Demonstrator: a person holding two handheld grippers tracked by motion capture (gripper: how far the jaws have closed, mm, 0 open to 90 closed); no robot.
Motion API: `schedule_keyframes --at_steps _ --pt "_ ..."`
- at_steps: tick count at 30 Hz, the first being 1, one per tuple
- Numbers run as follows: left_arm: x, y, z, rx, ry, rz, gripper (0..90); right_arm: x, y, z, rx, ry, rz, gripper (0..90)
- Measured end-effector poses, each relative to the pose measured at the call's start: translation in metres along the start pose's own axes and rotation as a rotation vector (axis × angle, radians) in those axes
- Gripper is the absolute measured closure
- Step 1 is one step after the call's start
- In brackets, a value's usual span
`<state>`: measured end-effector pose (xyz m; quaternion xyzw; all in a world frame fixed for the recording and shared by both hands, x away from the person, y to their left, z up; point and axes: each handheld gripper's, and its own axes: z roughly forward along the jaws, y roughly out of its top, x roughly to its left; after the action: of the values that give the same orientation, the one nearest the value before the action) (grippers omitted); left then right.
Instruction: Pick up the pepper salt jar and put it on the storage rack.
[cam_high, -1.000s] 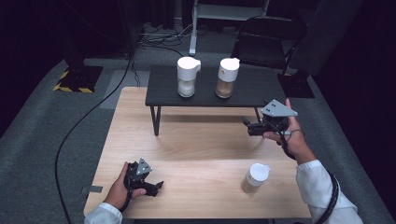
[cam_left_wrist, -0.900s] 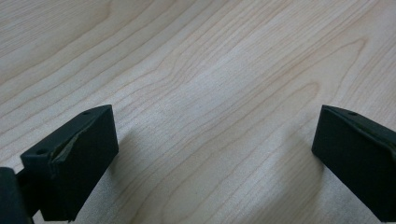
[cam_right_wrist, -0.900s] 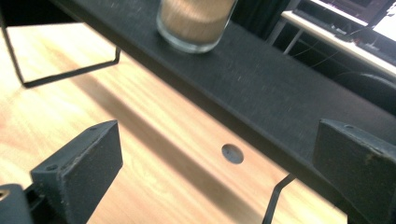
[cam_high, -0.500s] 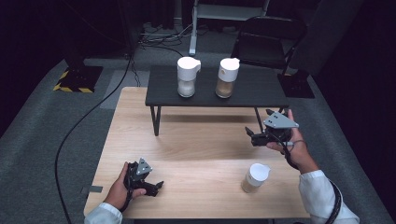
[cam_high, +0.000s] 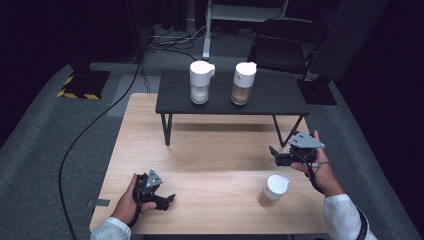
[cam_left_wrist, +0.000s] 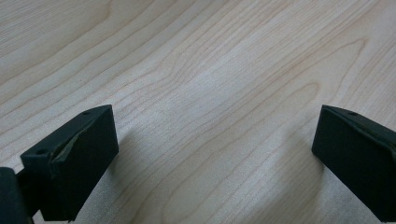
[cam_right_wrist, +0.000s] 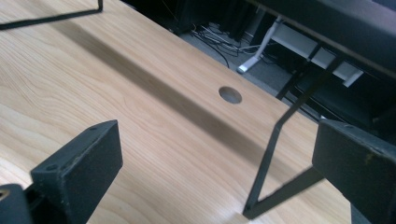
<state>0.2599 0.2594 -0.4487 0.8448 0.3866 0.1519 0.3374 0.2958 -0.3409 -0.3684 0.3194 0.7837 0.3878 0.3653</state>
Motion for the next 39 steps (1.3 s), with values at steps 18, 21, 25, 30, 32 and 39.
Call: schedule_keyframes --at_steps 18,21,25,30,32,39 --pt "0.000 0.000 0.000 0.000 0.000 0.000 0.0 -0.001 -0.035 -0.004 0.080 -0.008 0.040 1.5" --pt "0.000 0.000 0.000 0.000 0.000 0.000 0.0 -0.001 -0.041 -0.006 0.090 -0.019 0.051 1.5" --pt "0.000 0.000 0.000 0.000 0.000 0.000 0.0 -0.001 -0.051 -0.008 0.108 -0.017 0.071 1.5" --pt "0.000 0.000 0.000 0.000 0.000 0.000 0.0 -0.002 -0.059 -0.010 0.133 -0.017 0.078 1.6" --pt "0.000 0.000 0.000 0.000 0.000 0.000 0.0 -0.002 -0.062 -0.010 0.143 -0.015 0.078 1.6" --pt "0.000 0.000 0.000 0.000 0.000 0.000 0.0 -0.003 -0.072 -0.009 0.181 0.009 0.078 1.9"
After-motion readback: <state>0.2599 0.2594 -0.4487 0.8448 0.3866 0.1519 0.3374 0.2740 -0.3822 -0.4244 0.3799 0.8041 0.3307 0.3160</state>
